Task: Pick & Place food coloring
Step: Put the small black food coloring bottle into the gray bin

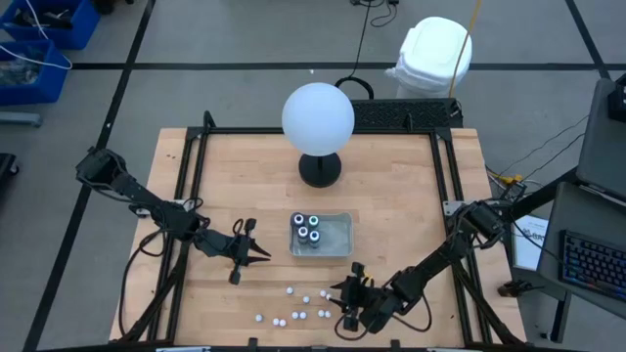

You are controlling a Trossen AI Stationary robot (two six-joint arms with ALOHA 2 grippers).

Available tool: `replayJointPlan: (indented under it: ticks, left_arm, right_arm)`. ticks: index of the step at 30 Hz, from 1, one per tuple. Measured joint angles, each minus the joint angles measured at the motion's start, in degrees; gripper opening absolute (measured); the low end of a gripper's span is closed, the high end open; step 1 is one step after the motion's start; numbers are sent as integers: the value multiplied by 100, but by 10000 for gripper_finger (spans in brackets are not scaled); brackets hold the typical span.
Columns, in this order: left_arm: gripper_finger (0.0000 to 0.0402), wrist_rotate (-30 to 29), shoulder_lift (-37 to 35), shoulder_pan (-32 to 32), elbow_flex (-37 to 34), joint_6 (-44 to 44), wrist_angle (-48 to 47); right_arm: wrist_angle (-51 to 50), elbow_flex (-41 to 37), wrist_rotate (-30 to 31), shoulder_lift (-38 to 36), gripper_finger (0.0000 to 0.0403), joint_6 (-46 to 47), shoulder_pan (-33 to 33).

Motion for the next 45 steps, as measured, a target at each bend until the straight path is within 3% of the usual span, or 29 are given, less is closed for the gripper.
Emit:
replayJointPlan:
  ticks: [45]
  left_arm:
    - [47, -2, 2, 1, 0, 9, 7]
  right_arm:
    - [614, -26, -288, 270, 144, -401, -143]
